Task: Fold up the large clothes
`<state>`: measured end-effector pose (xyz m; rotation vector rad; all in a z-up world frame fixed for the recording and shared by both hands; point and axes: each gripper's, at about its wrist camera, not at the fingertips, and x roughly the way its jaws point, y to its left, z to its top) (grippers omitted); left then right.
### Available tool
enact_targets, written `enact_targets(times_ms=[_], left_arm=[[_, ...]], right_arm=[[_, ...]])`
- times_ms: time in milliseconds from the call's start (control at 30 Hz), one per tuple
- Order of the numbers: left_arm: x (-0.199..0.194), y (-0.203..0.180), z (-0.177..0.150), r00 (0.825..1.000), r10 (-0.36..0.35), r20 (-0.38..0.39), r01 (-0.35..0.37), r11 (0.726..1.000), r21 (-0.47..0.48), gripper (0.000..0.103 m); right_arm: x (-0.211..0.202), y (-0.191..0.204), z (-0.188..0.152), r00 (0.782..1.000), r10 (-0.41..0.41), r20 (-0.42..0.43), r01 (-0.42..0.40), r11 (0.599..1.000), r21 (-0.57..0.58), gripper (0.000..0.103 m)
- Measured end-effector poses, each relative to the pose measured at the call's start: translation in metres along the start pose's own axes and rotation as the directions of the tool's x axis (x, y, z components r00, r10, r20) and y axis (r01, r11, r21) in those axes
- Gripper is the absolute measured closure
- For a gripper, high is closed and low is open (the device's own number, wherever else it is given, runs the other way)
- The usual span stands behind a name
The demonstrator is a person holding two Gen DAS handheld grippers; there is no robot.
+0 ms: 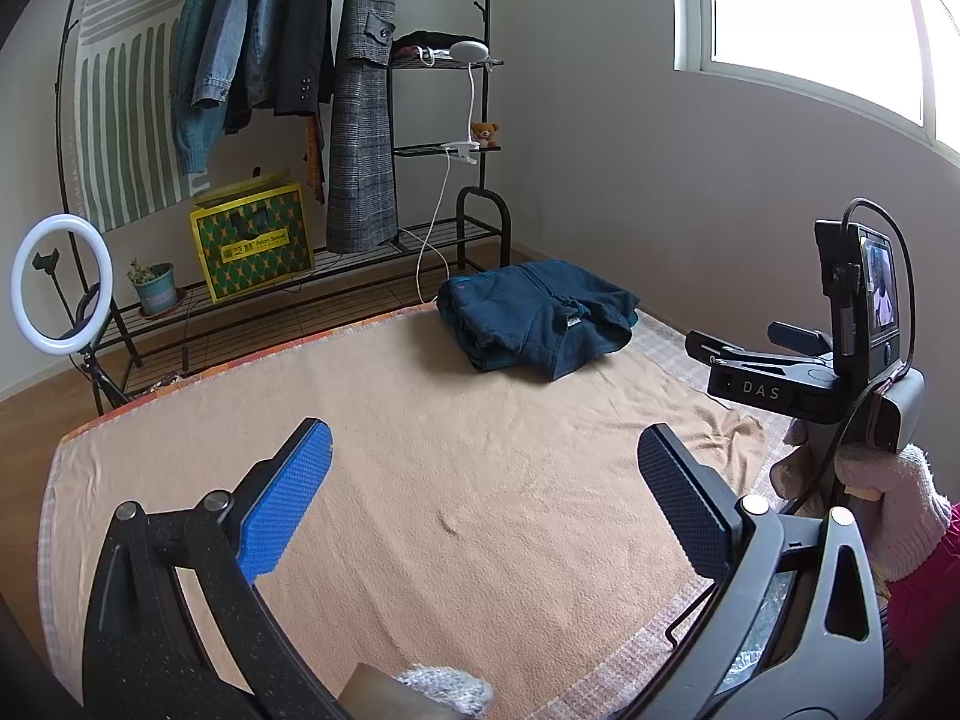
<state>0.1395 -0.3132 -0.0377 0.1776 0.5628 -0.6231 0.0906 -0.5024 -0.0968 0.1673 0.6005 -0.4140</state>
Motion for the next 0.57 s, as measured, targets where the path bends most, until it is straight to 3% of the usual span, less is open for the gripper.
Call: enact_targets(times_ms=[300, 567], left_arm=[[-0.0009, -0.0006, -0.0004, 1.000, 0.005, 0.012, -0.005, 1.000, 0.004, 0.000], [-0.0057, -0.0018, -0.0022, 0.995, 0.067, 0.070, -0.068, 0.997, 0.023, 0.000]], right_arm=[[0.0013, 0.0003, 0.0004, 1.000, 0.003, -0.005, -0.003, 1.000, -0.009, 0.000], [0.0045, -0.0018, 0.0008, 1.000, 0.006, -0.013, -0.006, 1.000, -0.009, 0.000]])
